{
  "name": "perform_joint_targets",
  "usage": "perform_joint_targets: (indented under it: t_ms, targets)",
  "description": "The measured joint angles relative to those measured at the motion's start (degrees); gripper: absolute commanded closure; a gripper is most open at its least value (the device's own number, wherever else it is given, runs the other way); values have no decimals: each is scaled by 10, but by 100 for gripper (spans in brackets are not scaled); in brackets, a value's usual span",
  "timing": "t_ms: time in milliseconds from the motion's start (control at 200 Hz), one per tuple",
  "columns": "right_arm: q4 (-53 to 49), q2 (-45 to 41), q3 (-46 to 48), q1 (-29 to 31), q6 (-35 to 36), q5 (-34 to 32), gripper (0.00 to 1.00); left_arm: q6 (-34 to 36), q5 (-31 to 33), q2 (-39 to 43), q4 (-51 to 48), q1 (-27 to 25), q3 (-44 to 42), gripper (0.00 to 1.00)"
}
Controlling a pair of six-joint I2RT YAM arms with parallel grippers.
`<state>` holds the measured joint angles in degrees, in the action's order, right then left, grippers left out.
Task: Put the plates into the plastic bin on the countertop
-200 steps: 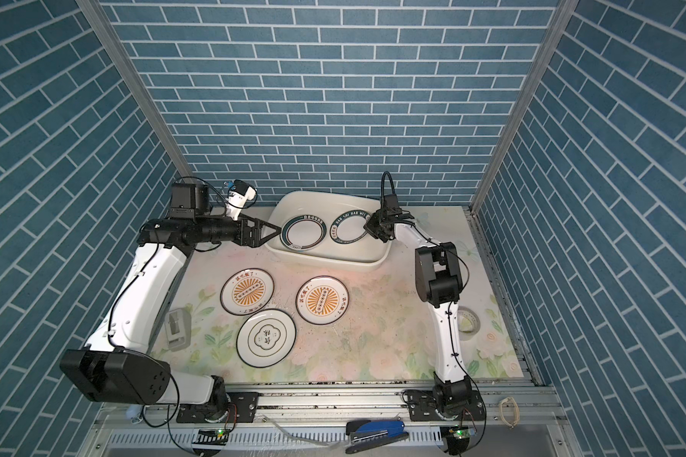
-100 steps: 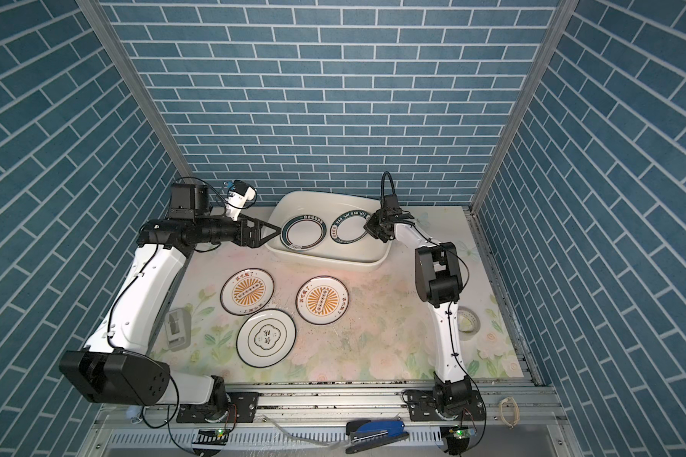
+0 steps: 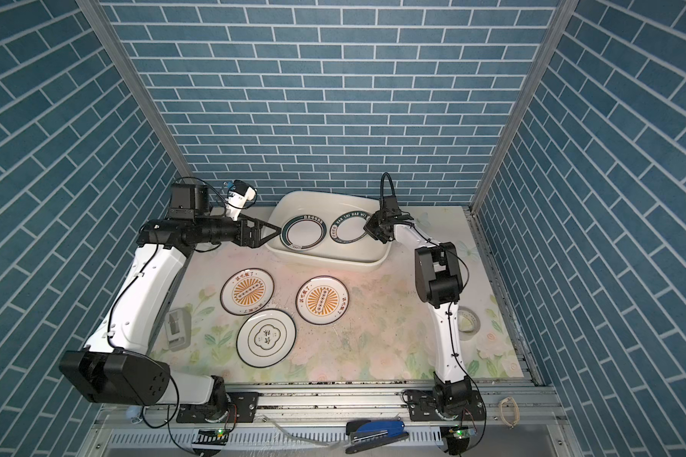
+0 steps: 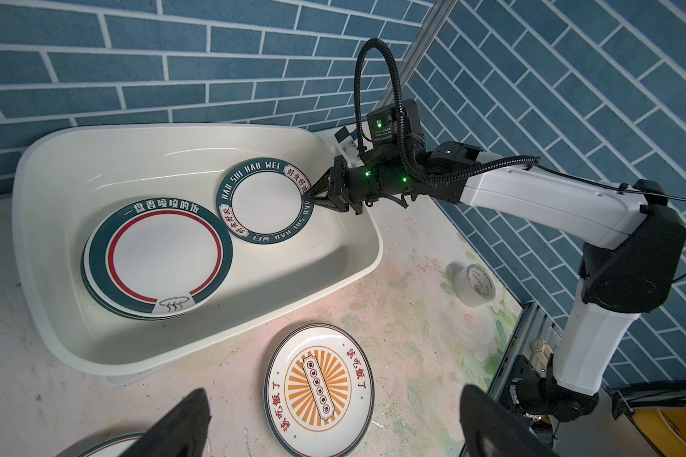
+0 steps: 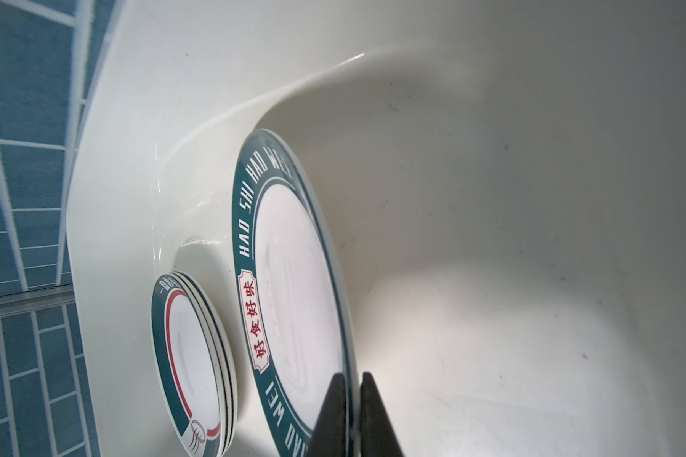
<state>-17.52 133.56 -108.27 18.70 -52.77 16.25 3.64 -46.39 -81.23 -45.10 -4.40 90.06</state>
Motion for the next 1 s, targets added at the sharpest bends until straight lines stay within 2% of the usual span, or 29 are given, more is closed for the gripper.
perform_joint_targets:
  t_ms: [100,1000]
  targets:
    - [2,-1,1,0,-2,0,85,0,0,0,0,0,0,0]
    - [-3,-1,2,2,-10,-9,78,0,-9,0,5,0,-5,1]
